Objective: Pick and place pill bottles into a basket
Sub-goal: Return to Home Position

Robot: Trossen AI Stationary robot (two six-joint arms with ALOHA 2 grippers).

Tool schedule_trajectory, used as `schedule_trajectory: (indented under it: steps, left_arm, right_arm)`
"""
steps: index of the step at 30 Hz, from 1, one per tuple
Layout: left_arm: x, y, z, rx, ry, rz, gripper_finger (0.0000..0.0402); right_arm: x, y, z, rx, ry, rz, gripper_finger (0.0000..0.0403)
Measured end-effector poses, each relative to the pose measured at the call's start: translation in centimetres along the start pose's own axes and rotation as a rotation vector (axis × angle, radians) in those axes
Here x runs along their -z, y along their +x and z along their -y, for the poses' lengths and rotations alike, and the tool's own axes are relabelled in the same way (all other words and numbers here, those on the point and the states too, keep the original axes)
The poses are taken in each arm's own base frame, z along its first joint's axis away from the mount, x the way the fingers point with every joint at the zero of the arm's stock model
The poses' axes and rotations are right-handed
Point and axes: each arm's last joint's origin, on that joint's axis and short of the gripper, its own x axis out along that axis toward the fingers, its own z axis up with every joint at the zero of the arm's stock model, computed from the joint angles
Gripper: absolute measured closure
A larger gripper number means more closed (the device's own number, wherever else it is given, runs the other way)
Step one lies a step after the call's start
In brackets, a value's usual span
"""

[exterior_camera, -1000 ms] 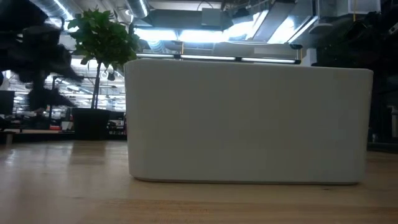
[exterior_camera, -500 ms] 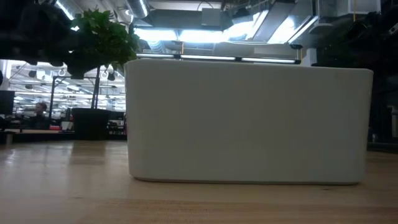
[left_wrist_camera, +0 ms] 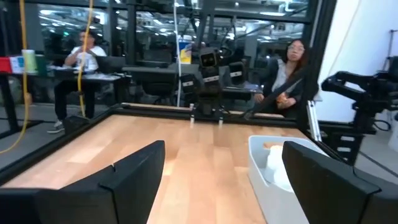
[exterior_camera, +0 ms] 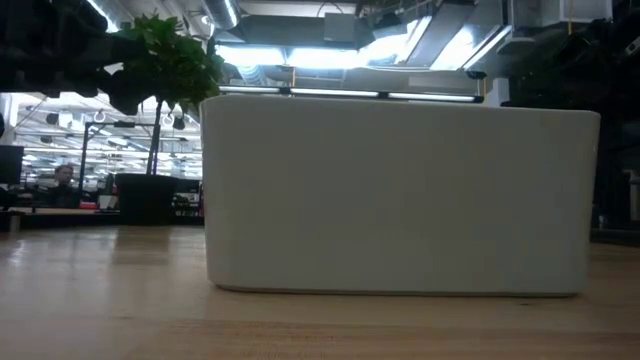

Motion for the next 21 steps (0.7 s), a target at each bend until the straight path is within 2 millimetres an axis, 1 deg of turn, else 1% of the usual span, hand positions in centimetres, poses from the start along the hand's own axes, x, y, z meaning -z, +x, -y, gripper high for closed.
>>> schedule_trajectory:
  steps: [9,21]
  left_arm:
    - [-0.03,0.0,-0.32,-0.04,0.002,0.004,0.0084]
    - [0.09,0.04,-0.33,-0.042,0.002,-0.01,0.0084]
  right_arm:
    - [0.0,0.0,0.0,0.0,0.0,0.0,0.021]
    - [0.02,0.0,0.01,0.0,0.0,-0.001,0.021]
